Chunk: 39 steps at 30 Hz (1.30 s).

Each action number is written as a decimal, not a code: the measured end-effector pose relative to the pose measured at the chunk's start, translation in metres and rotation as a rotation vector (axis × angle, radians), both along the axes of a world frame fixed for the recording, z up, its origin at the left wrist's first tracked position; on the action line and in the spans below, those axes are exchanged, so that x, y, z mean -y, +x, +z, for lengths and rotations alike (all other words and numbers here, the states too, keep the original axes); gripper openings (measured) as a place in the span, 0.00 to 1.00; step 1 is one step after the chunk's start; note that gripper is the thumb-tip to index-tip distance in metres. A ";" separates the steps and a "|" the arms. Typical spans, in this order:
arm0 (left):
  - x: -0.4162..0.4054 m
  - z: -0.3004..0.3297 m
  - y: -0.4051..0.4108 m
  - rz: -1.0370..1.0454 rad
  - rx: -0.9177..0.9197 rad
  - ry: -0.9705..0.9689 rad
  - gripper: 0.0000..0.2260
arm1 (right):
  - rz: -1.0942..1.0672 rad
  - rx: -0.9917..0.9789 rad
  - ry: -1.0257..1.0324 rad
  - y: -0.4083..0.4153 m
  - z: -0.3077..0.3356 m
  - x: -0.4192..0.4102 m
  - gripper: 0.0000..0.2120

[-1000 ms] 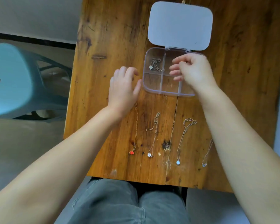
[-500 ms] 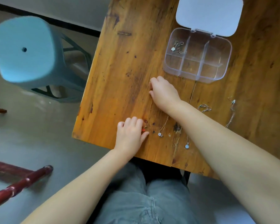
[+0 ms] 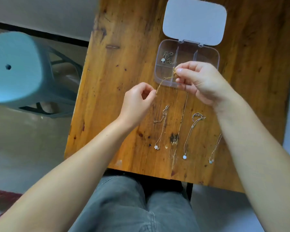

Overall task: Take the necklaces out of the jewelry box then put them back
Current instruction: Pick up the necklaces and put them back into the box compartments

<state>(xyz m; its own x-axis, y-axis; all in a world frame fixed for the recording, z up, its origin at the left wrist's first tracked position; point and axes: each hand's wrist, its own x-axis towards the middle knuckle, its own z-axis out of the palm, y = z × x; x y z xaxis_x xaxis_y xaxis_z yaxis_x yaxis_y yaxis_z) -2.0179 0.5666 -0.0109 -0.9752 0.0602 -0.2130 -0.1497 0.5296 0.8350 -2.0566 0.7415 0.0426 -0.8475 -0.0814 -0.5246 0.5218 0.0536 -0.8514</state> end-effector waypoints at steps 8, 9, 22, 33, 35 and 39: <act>-0.072 0.003 -0.124 -0.138 -0.081 -0.015 0.06 | -0.241 -0.059 0.039 -0.059 -0.015 -0.045 0.07; -0.078 -0.003 -0.133 -0.184 -0.096 -0.089 0.07 | -0.243 -0.047 0.099 -0.064 -0.024 -0.047 0.06; -0.088 -0.025 -0.130 -0.576 -0.402 -0.517 0.10 | -0.023 -0.212 0.765 -0.054 -0.058 -0.052 0.08; -0.113 -0.047 0.000 -1.093 -0.229 -0.451 0.25 | -0.037 0.187 0.746 0.170 -0.081 -0.043 0.06; -0.117 -0.054 0.002 -1.186 -0.293 -0.514 0.25 | 0.002 0.204 0.774 0.197 -0.087 -0.028 0.10; -0.122 -0.053 0.006 -1.309 -0.419 -0.620 0.17 | 0.039 0.130 0.925 0.221 -0.094 -0.003 0.14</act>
